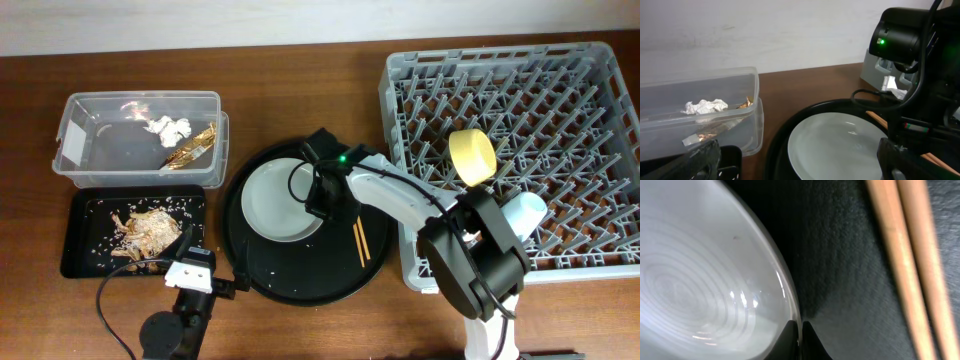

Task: Sort waste into correct bins and load items into the dishwasher rack
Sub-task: 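Grasp the white plate and stand it upright in the rack, then grasp the wooden chopsticks on the round tray with the right gripper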

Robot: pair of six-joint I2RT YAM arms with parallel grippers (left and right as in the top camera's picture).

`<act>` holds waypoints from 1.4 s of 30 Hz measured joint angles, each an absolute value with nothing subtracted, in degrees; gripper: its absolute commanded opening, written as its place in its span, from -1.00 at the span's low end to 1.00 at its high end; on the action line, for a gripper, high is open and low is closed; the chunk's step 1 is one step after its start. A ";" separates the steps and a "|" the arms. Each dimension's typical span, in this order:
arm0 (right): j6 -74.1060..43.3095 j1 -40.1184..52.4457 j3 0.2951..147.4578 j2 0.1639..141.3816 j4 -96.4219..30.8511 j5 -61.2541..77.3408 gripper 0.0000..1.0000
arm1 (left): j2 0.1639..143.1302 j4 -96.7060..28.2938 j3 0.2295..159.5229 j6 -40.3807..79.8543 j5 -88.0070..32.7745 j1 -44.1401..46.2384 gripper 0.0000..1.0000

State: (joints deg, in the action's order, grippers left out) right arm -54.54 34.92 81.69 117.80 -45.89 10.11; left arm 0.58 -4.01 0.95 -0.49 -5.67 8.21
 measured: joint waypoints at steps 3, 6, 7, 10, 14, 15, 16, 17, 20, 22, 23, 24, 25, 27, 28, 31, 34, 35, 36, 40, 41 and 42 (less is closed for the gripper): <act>-49.52 34.94 81.76 112.14 -50.17 4.69 -0.92 | 0.58 -4.03 0.95 -0.49 -5.65 8.21 0.99; -42.15 34.57 83.13 93.14 -55.79 -12.71 -0.92 | 0.58 -4.01 0.95 -0.49 -5.67 8.21 0.99; -40.73 34.09 83.61 88.71 -56.47 -16.69 -0.92 | 0.58 -3.99 0.95 -0.49 -5.67 8.21 0.99; -32.21 26.57 84.95 74.26 -58.76 -33.54 -0.92 | 0.58 -4.01 0.95 -0.49 -5.65 8.21 0.99; -26.79 11.62 84.97 72.18 -58.74 -49.76 -0.92 | 0.60 -4.01 0.95 -0.49 -5.65 8.21 0.99; -25.50 8.45 84.97 73.28 -58.00 -52.18 -0.92 | 0.58 -3.97 0.95 -0.49 -5.67 8.21 0.99; -24.77 5.93 84.97 74.89 -57.19 -53.89 -0.92 | 0.58 -4.01 0.95 -0.49 -5.67 8.21 0.99; -24.12 4.25 84.97 76.53 -56.58 -54.92 -0.92 | 0.58 -3.97 0.95 -0.49 -5.65 8.21 0.99; -19.03 0.64 84.95 87.44 -51.81 -57.76 -0.92 | 0.60 -3.99 0.95 -0.49 -5.67 8.21 0.99; -16.80 -0.05 84.82 93.67 -49.25 -61.45 -0.92 | 0.60 -3.99 0.95 -0.49 -5.67 8.21 0.99; -15.55 -0.38 84.79 96.12 -46.96 -63.70 -0.92 | 0.58 -3.99 0.95 -0.49 -5.67 8.21 0.99; -13.23 -0.73 84.79 99.07 -45.23 -64.84 -0.92 | 0.58 -4.01 0.95 -0.49 -5.67 8.21 0.99; -11.46 -0.71 84.79 101.27 -44.93 -64.77 -0.92 | 0.58 -4.01 0.95 -0.49 -5.67 8.21 0.99; -10.07 -0.40 84.79 102.72 -44.91 -63.86 -0.92 | 0.58 -4.01 0.95 -0.49 -5.67 8.21 0.99; -9.67 -0.08 84.79 103.35 -45.01 -63.44 -0.90 | 0.58 -4.01 0.95 -0.49 -5.67 8.21 0.99; -8.54 3.31 84.82 103.72 -45.43 -63.09 0.00 | 0.58 -4.01 0.95 -0.49 -5.67 8.21 0.99; -8.43 8.56 85.12 101.32 -48.88 -60.97 0.28 | 0.58 -3.99 0.95 -0.49 -5.67 8.21 0.99; -8.51 10.39 86.26 99.42 -51.90 -58.43 0.28 | 0.58 -4.01 0.95 -0.49 -5.67 8.21 0.99; -8.45 12.32 87.61 95.94 -55.24 -54.50 0.26 | 0.58 -4.01 0.95 -0.49 -5.67 8.21 0.99; -11.92 20.58 91.79 84.71 -69.28 -23.97 0.15 | 0.58 -4.01 0.95 -0.49 -5.67 8.21 0.99; -13.08 22.61 91.79 84.27 -70.57 -17.28 0.13 | 0.58 -4.01 0.95 -0.49 -5.67 8.21 0.99; -15.14 25.65 91.37 84.82 -70.74 -8.97 0.02 | 0.58 -4.03 0.95 -0.49 -5.65 8.21 0.99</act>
State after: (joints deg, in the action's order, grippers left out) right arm -15.14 25.65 91.37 84.82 -70.74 -8.97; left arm 0.58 -4.03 0.95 -0.49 -5.65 8.21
